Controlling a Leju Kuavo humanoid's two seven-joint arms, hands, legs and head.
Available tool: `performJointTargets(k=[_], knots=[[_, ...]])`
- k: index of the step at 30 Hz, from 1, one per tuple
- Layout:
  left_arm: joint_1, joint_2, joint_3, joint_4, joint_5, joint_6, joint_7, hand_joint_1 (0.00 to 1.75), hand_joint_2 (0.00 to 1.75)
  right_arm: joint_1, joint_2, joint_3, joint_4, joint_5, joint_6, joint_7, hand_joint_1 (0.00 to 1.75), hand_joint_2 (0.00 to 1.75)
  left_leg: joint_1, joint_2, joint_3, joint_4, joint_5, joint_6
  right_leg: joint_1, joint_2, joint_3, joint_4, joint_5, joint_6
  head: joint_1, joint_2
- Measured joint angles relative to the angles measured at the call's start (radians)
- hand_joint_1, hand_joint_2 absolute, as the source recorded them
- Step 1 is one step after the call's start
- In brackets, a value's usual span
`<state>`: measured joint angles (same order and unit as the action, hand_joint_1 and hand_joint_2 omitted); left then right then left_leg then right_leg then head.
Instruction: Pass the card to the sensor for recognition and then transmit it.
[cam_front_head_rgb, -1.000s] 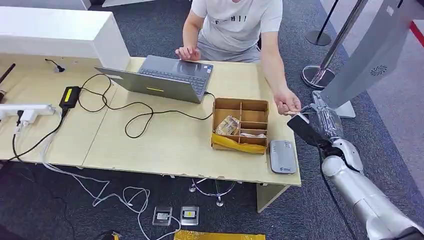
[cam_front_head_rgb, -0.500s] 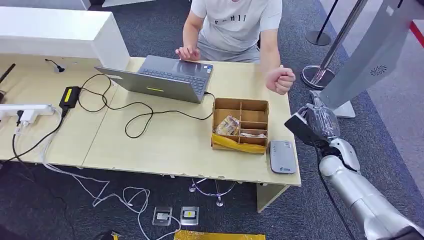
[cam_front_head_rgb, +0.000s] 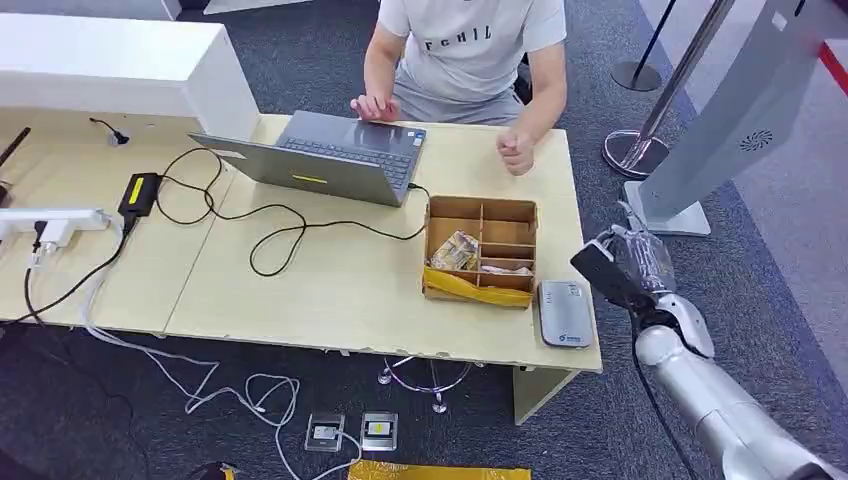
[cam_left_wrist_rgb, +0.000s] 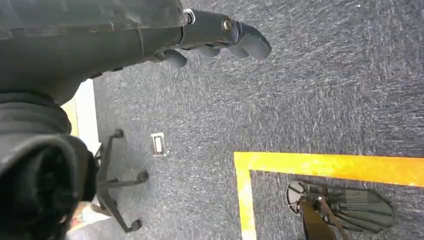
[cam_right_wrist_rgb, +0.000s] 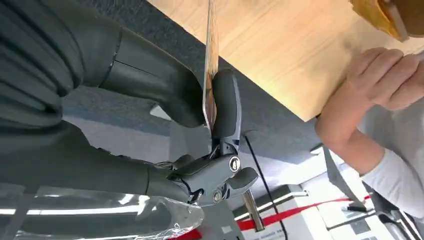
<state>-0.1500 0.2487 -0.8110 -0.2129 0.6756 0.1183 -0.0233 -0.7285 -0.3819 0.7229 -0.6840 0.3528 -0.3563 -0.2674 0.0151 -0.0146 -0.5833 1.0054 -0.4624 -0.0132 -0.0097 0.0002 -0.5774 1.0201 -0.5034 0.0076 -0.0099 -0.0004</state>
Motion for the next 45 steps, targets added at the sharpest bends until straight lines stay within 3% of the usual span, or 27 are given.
performJointTargets(k=[16, 27, 45], knots=[[0.001, -0.001, 0.000, 0.000, 0.018, 0.019, 0.005, 0.00, 0.00, 0.064, 0.038, -0.016, 0.043, -0.055, -0.002, -0.027, 1.75, 1.75, 0.000, 0.000, 0.000, 0.000, 0.000, 0.000, 0.000, 0.000, 0.000, 0.000, 0.000, 0.000, 0.000, 0.000], [0.001, -0.001, 0.000, 0.000, 0.026, 0.020, 0.025, 0.00, 0.00, 0.145, 0.064, -0.016, -0.009, -0.103, -0.014, 0.008, 1.75, 1.75, 0.000, 0.000, 0.001, 0.000, 0.000, 0.000, 0.000, 0.000, 0.001, 0.000, 0.000, 0.000, 0.000, 0.000], [0.001, 0.000, 0.000, 0.000, 0.037, 0.027, 0.016, 0.00, 0.00, 0.183, 0.041, -0.027, -0.072, -0.160, -0.010, 0.034, 1.75, 1.75, 0.000, 0.001, 0.002, 0.000, 0.000, 0.000, 0.000, 0.001, 0.002, 0.000, 0.000, 0.000, 0.000, 0.000]])
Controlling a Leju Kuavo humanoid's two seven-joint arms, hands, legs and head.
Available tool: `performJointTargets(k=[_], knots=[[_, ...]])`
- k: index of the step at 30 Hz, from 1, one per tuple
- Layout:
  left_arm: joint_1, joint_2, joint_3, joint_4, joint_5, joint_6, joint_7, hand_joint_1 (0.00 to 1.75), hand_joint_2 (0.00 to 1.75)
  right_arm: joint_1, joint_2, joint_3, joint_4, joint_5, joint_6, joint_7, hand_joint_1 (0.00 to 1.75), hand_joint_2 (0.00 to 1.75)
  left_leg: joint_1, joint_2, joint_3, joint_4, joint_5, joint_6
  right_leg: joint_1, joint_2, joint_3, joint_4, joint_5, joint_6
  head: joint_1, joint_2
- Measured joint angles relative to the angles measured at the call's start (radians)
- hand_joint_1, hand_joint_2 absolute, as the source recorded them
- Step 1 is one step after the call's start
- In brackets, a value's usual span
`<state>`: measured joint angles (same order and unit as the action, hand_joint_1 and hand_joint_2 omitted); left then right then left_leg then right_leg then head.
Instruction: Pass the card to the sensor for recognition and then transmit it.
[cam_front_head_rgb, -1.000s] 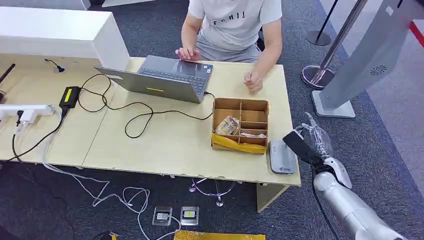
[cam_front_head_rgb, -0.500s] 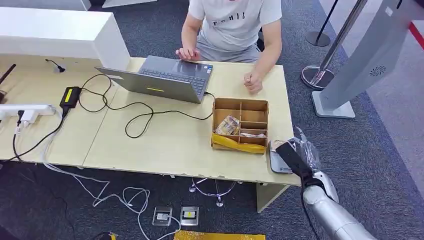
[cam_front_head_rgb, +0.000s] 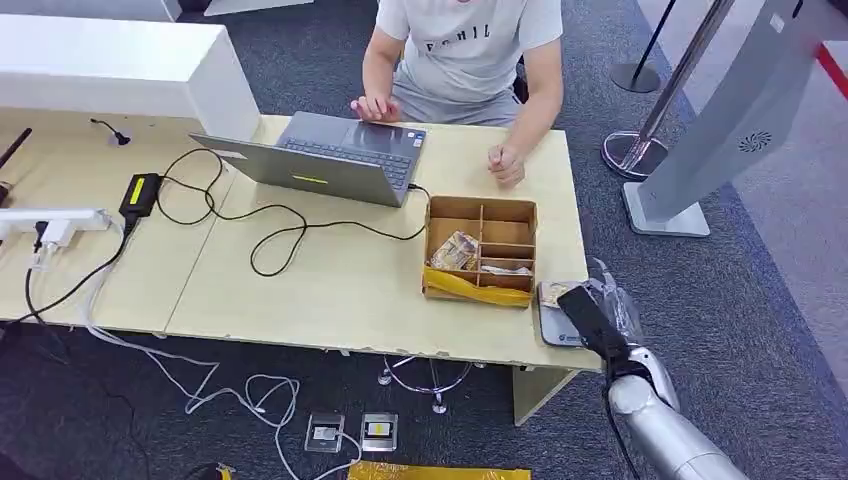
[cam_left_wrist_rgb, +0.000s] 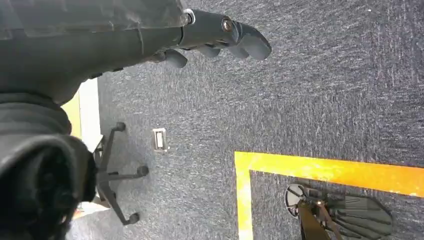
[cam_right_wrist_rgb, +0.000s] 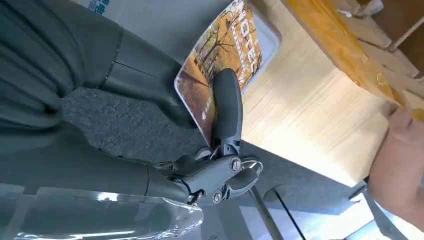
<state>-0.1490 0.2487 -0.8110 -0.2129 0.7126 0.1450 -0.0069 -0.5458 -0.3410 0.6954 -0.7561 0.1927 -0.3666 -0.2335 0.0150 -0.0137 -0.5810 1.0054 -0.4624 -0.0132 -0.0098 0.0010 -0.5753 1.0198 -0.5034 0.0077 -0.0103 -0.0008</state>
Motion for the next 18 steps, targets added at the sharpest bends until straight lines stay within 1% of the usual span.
performJointTargets(k=[2, 6, 8, 13, 18], knots=[[0.000, 0.000, 0.000, 0.000, 0.000, -0.002, 0.000, 0.00, 0.00, -0.004, -0.010, -0.015, -0.011, -0.015, -0.003, 0.000, 1.75, 1.75, 0.000, 0.000, 0.000, 0.000, 0.000, 0.000, 0.000, -0.001, 0.000, 0.000, 0.000, 0.000, 0.000, 0.000], [0.001, 0.002, 0.000, 0.000, 0.000, -0.003, 0.000, 0.00, 0.00, -0.041, -0.037, -0.056, -0.039, -0.025, 0.015, 0.005, 1.75, 1.75, 0.000, 0.000, -0.001, 0.000, 0.000, 0.000, -0.001, 0.000, 0.000, 0.000, 0.000, 0.000, 0.001, 0.000], [0.001, 0.003, -0.001, 0.000, -0.001, -0.003, -0.001, 0.00, 0.00, -0.078, -0.048, -0.076, -0.055, -0.024, 0.017, 0.005, 1.75, 1.75, -0.001, 0.000, 0.000, 0.000, 0.000, 0.000, -0.001, 0.000, 0.000, 0.000, 0.000, 0.000, 0.000, 0.000], [0.002, 0.003, -0.003, 0.000, -0.007, -0.011, -0.024, 0.00, 0.00, -0.194, -0.089, -0.133, -0.089, -0.020, 0.024, 0.000, 1.75, 1.75, -0.001, -0.001, -0.001, 0.000, 0.000, 0.001, -0.001, -0.001, 0.000, 0.000, 0.000, 0.000, 0.000, 0.000], [0.002, 0.003, -0.007, 0.000, -0.008, -0.014, -0.028, 0.00, 0.00, -0.247, -0.102, -0.167, -0.113, -0.004, 0.030, -0.004, 1.75, 1.75, -0.001, -0.001, -0.001, 0.000, 0.000, 0.001, -0.001, -0.001, 0.000, 0.000, 0.000, 0.000, 0.000, 0.000]])
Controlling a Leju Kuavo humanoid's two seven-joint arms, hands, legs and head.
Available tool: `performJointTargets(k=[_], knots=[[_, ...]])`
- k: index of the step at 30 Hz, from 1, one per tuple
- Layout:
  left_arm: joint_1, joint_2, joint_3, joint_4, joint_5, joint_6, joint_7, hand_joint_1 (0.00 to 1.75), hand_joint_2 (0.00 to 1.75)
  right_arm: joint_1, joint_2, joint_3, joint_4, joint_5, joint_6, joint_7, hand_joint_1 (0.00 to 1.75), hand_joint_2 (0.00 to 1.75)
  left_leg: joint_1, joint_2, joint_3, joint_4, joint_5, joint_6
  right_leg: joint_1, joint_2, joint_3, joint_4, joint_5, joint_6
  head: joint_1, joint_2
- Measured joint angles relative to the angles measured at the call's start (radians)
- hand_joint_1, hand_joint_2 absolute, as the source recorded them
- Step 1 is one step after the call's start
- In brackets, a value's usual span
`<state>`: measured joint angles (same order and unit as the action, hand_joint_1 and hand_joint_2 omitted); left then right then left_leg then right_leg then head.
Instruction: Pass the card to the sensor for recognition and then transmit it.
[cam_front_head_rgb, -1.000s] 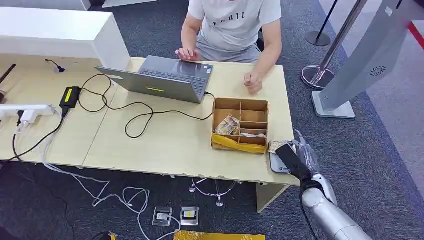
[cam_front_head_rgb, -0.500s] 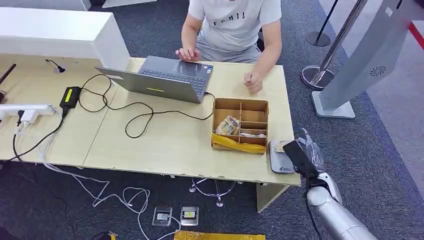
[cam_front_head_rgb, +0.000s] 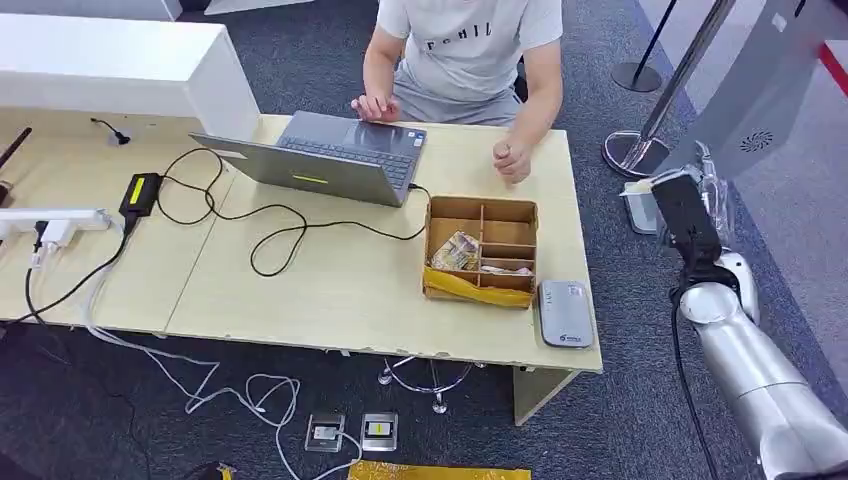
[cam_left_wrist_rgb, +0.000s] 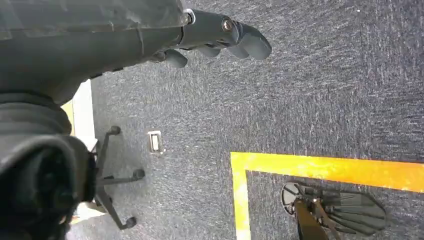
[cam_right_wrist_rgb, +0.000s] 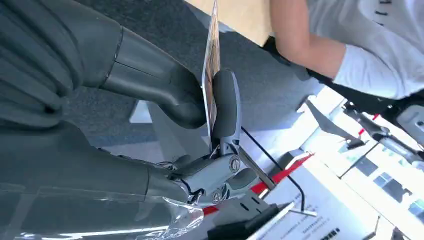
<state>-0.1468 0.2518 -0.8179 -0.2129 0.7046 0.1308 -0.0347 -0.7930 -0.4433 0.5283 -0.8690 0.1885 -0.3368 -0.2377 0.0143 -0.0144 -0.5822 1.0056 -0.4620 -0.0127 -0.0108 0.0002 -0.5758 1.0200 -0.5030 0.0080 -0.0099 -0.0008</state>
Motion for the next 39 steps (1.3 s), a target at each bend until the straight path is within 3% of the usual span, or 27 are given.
performJointTargets(k=[5, 13, 23, 39], knots=[[0.000, -0.003, -0.010, 0.000, 0.002, -0.005, 0.000, 0.00, 0.00, -0.059, 0.013, -0.003, -0.004, 0.027, 0.024, -0.040, 1.75, 1.75, 0.000, 0.000, -0.001, 0.000, 0.000, 0.000, 0.000, 0.000, 0.000, 0.000, 0.000, 0.000, 0.000, 0.000], [-0.003, -0.012, -0.017, 0.000, -0.006, -0.005, -0.019, 0.00, 0.00, -0.132, 0.137, 0.003, 0.063, 0.101, 0.042, -0.099, 1.75, 1.75, 0.001, 0.000, -0.001, 0.000, 0.000, 0.000, 0.001, 0.000, 0.000, 0.001, 0.000, 0.000, 0.000, 0.000], [-0.003, -0.014, -0.038, 0.000, -0.018, -0.008, -0.021, 0.00, 0.00, -0.140, 0.246, 0.015, 0.136, 0.128, 0.040, -0.108, 1.75, 1.75, 0.001, -0.001, -0.001, 0.000, 0.000, 0.000, 0.001, 0.000, -0.001, 0.000, 0.000, 0.000, 0.000, 0.000], [-0.002, -0.014, -0.063, 0.000, -0.027, -0.016, -0.020, 0.00, 0.00, -0.109, 0.268, 0.025, 0.164, 0.147, 0.042, -0.076, 1.75, 1.75, 0.001, -0.001, -0.001, 0.000, 0.000, 0.000, 0.001, 0.000, -0.002, 0.000, 0.000, 0.000, 0.000, 0.000]])
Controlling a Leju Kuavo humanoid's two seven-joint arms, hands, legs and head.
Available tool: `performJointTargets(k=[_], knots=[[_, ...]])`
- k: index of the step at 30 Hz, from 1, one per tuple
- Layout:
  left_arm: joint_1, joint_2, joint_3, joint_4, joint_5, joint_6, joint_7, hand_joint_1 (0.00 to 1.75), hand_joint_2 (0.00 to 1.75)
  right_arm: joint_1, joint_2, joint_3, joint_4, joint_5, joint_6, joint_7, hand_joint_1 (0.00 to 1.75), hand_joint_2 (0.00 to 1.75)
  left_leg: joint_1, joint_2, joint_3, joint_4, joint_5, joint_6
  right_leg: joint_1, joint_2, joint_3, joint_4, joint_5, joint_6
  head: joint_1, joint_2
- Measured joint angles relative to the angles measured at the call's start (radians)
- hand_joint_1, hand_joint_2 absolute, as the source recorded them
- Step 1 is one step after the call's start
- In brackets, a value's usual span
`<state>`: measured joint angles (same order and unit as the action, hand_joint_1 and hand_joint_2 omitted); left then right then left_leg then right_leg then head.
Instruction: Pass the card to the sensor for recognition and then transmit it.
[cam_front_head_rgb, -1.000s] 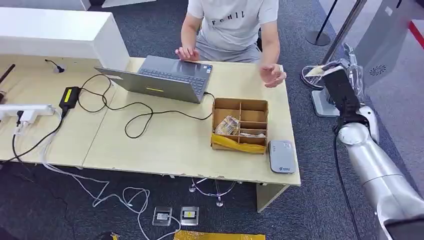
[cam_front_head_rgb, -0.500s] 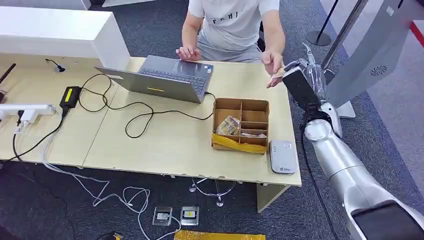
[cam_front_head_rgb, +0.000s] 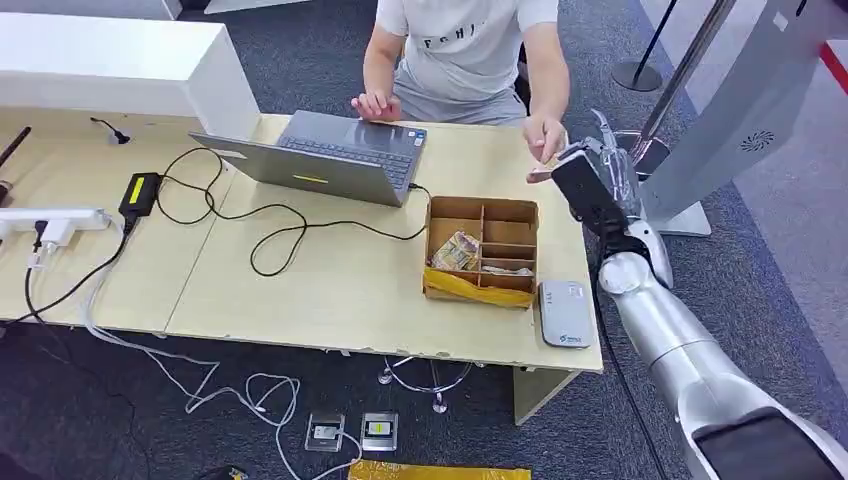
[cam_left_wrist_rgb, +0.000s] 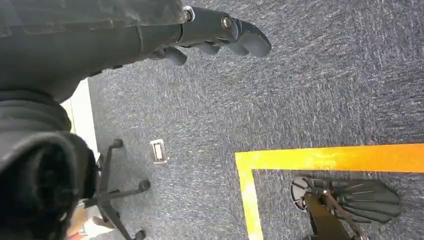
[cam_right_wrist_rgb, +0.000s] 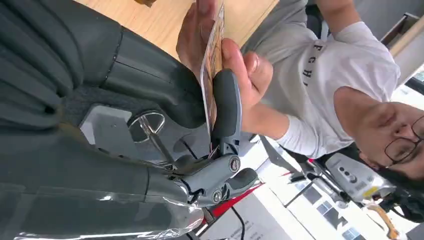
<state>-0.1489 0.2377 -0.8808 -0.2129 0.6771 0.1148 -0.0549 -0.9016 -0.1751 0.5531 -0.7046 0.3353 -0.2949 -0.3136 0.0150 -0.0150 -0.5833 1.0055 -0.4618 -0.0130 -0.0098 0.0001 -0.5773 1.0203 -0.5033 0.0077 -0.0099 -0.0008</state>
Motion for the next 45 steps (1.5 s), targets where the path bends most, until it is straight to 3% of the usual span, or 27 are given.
performJointTargets(k=[3, 4, 5, 23, 34, 40, 45], knots=[[0.000, 0.000, -0.002, 0.000, 0.000, 0.000, 0.000, 0.00, 0.00, 0.001, 0.000, 0.000, 0.001, 0.000, 0.000, 0.002, 1.75, 1.75, 0.000, 0.000, 0.000, 0.000, 0.000, 0.000, 0.000, 0.000, 0.000, 0.000, 0.000, 0.000, 0.000, 0.000], [0.000, 0.000, -0.003, 0.000, 0.000, 0.000, 0.000, 0.00, 0.00, 0.001, 0.000, 0.000, 0.001, 0.003, 0.001, 0.007, 0.59, 1.75, 0.000, 0.000, 0.000, 0.000, 0.000, 0.000, 0.000, 0.000, 0.000, 0.000, 0.000, 0.000, 0.000, 0.000], [0.000, 0.000, -0.005, 0.000, 0.000, 0.000, 0.000, 0.00, 0.00, 0.002, 0.000, 0.000, 0.001, 0.008, 0.002, 0.013, 0.00, 1.75, 0.000, 0.000, 0.000, 0.000, 0.000, 0.000, 0.000, 0.000, 0.000, 0.000, 0.000, 0.000, 0.000, 0.000], [0.000, 0.000, -0.024, 0.004, -0.001, -0.008, 0.002, 0.00, 0.00, 0.110, -0.076, 0.000, -0.133, 0.069, 0.005, 0.112, 0.00, 1.75, 0.000, 0.000, 0.000, 0.000, 0.000, 0.000, 0.000, 0.000, 0.000, 0.000, 0.000, 0.000, 0.000, 0.000], [0.002, 0.006, -0.026, 0.013, 0.019, -0.008, 0.006, 0.00, 0.00, 0.258, -0.231, -0.017, -0.424, 0.083, 0.041, 0.264, 0.00, 1.75, 0.000, 0.000, 0.000, 0.000, -0.001, 0.000, 0.000, 0.000, 0.000, -0.001, 0.000, 0.000, 0.000, 0.000], [0.002, 0.005, -0.027, 0.014, 0.039, -0.001, 0.020, 0.00, 0.00, 0.334, -0.308, -0.012, -0.561, 0.336, -0.001, 0.317, 0.00, 1.75, 0.000, 0.001, 0.000, 0.000, -0.001, 0.000, 0.000, 0.000, 0.000, -0.001, 0.000, 0.000, 0.000, 0.000], [0.002, 0.002, -0.027, 0.014, 0.051, 0.005, 0.023, 0.00, 0.00, 0.374, -0.331, 0.003, -0.634, 0.400, 0.008, 0.355, 0.00, 1.75, 0.000, 0.001, 0.000, 0.000, -0.001, 0.000, 0.000, 0.000, 0.000, -0.001, 0.000, 0.000, 0.000, 0.000]])
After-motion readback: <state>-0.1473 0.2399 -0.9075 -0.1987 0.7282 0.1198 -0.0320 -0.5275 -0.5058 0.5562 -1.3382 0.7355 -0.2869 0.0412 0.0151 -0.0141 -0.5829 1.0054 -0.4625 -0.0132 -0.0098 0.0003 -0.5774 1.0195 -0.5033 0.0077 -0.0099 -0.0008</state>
